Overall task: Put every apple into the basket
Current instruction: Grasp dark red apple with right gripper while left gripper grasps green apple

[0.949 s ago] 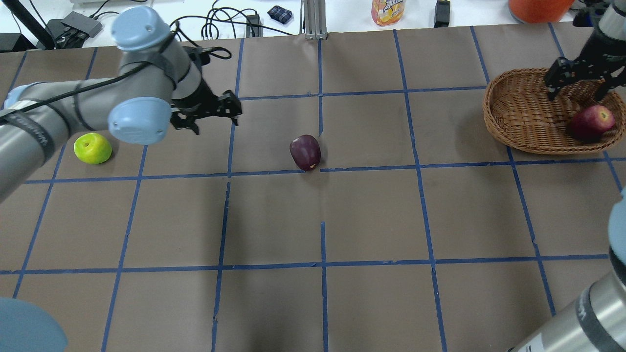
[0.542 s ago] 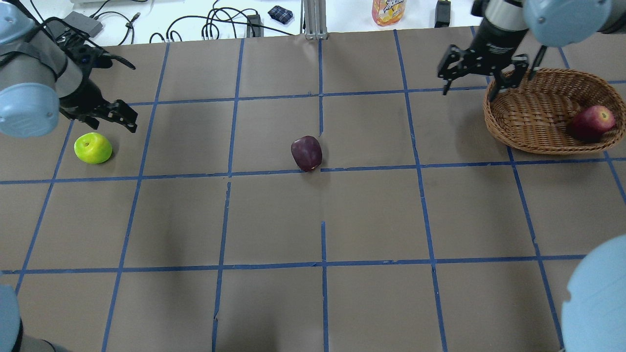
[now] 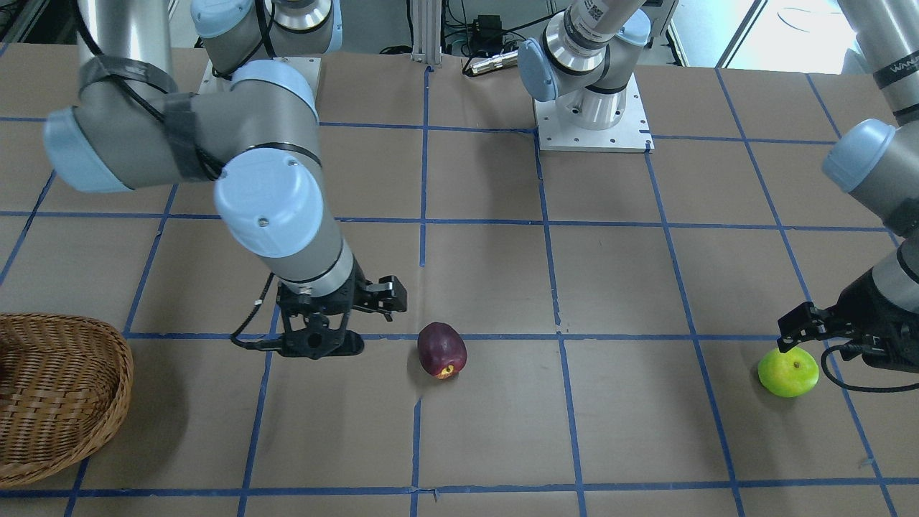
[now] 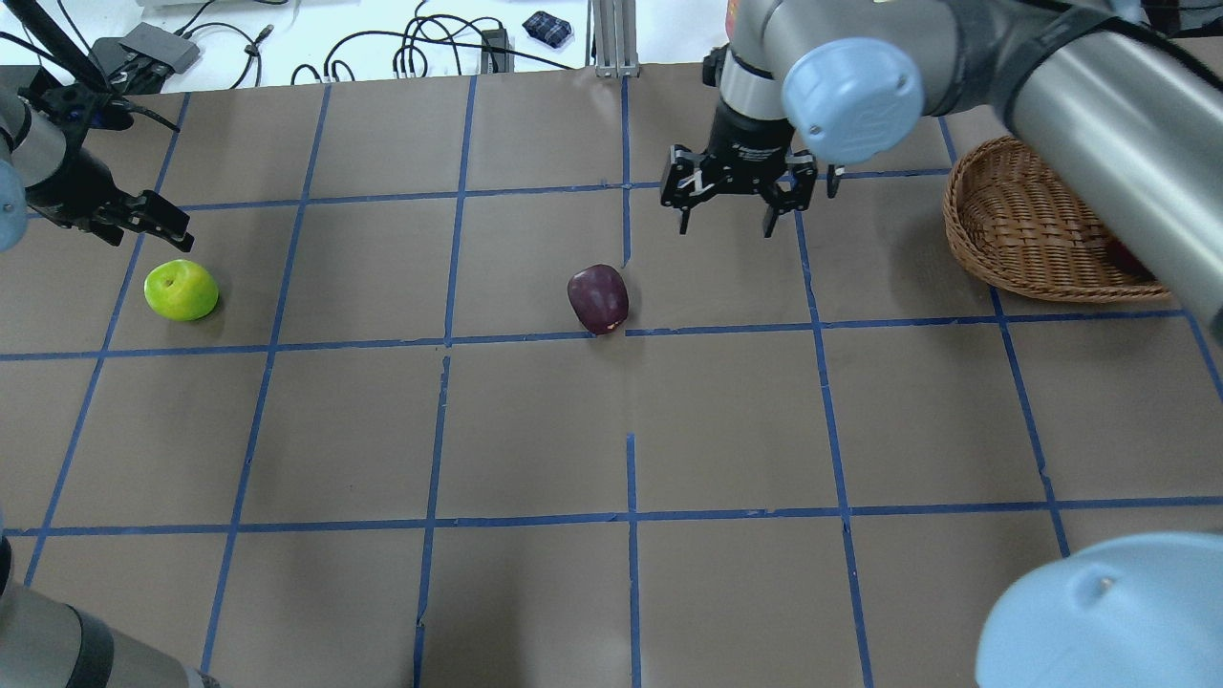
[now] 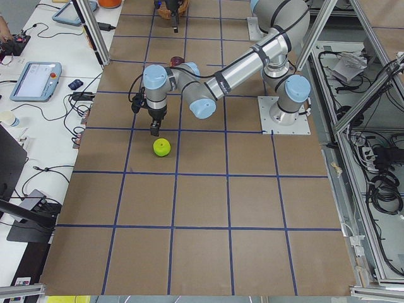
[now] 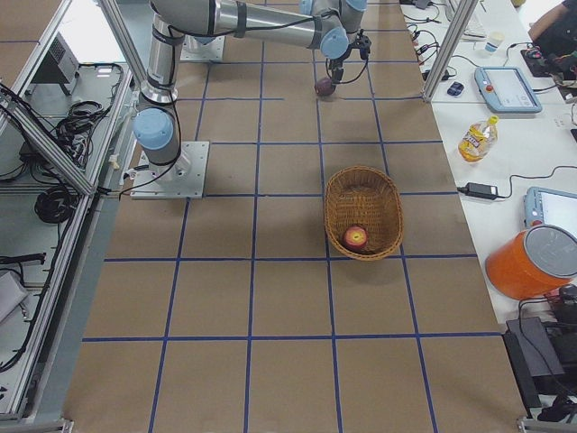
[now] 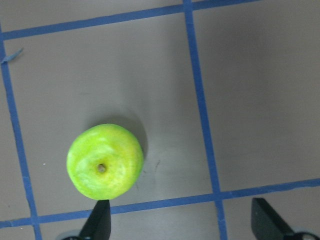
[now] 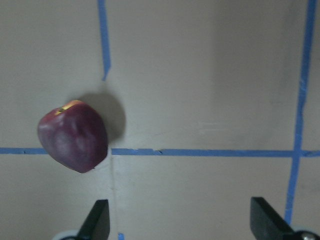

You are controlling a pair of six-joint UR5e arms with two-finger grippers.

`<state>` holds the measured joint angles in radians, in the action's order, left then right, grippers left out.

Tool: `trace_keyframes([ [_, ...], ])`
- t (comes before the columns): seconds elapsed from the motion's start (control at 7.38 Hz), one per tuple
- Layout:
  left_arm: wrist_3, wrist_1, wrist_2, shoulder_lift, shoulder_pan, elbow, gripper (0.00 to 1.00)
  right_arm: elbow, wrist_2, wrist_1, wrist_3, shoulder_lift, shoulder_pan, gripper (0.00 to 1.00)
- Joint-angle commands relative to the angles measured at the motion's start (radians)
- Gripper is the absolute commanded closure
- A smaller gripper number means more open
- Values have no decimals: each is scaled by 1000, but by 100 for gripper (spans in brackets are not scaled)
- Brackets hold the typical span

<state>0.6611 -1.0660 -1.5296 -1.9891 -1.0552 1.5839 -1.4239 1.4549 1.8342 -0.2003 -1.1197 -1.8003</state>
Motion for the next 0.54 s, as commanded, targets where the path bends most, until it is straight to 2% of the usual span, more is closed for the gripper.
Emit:
trace_keyframes([
  [0.0,56,27,-1,-80,58,-19,0,0,-1,98,-78,82,-77,0],
  [0.27,48,67,12,-144,90,-18,0,2,-22,140,-80,132,-111,0],
  [0.41,2,67,14,-143,81,-7,0,2,-68,142,-80,147,-113,0],
])
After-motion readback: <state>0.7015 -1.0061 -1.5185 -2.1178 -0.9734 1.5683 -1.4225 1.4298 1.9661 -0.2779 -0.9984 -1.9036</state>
